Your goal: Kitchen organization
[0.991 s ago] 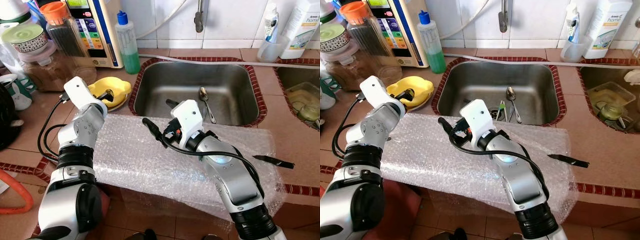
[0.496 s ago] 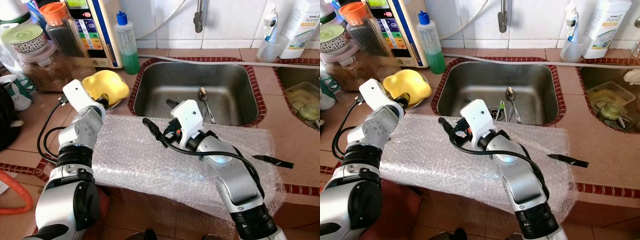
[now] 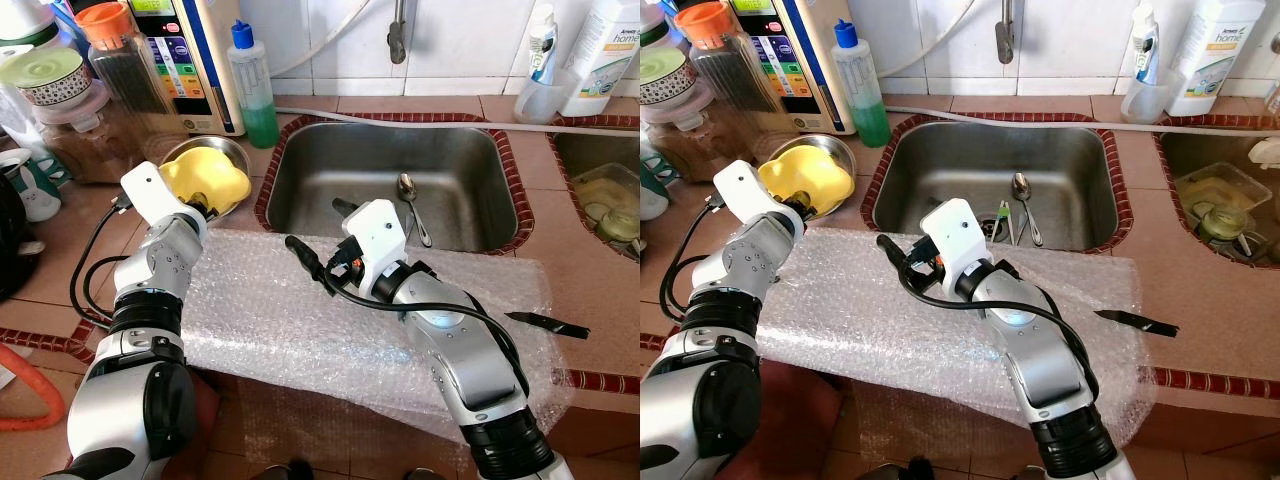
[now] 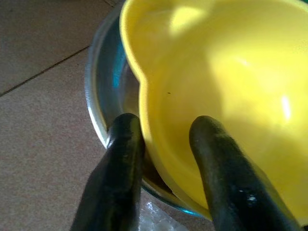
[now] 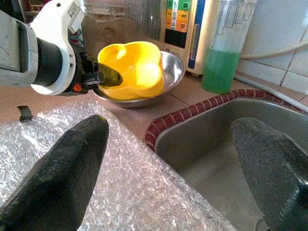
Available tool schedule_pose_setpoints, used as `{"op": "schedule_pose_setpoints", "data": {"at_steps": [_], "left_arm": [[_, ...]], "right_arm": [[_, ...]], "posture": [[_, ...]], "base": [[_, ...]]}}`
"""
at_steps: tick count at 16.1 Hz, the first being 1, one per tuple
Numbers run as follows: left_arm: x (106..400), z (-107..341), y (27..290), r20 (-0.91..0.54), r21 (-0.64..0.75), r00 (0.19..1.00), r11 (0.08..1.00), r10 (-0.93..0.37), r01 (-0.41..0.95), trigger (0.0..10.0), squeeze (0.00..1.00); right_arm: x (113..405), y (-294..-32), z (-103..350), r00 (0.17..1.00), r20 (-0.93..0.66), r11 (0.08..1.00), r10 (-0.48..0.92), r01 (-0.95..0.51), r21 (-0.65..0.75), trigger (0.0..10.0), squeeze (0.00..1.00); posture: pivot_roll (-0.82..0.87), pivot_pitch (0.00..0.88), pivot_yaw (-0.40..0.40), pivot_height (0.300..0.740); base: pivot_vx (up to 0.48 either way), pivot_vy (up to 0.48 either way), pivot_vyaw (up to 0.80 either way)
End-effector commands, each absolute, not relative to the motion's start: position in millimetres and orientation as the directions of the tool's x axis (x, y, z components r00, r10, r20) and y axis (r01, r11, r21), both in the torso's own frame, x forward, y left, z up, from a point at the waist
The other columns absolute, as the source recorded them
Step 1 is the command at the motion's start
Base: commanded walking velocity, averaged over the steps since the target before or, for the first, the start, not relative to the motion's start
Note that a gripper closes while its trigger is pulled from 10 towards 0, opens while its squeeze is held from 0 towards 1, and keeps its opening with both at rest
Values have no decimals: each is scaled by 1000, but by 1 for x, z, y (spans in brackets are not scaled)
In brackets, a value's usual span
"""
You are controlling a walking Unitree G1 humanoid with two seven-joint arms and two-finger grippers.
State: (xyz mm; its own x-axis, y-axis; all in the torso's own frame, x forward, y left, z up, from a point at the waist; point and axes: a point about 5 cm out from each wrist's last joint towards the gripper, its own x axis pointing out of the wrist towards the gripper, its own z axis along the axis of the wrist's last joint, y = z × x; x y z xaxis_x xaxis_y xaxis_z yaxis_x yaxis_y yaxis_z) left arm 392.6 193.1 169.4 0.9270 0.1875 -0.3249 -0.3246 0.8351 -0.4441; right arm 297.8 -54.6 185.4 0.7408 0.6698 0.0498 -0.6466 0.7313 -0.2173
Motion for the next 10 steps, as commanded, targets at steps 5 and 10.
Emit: {"op": "schedule_pose_setpoints", "data": {"at_steps": [5, 10], "left_arm": [[387, 163, 211, -350, -393, 904, 838, 246, -379, 0, 0], [380, 164, 230, -323, -359, 902, 845, 285, -396, 0, 0]], "right_arm": [[297, -49, 188, 728, 63, 721, 683, -657, -221, 10000, 847], [298, -49, 189, 724, 66, 718, 686, -660, -222, 10000, 847]], "posture": [[-252, 122, 135, 740], [-245, 117, 135, 740]], "base": [[0, 0, 0], [0, 0, 0]]}}
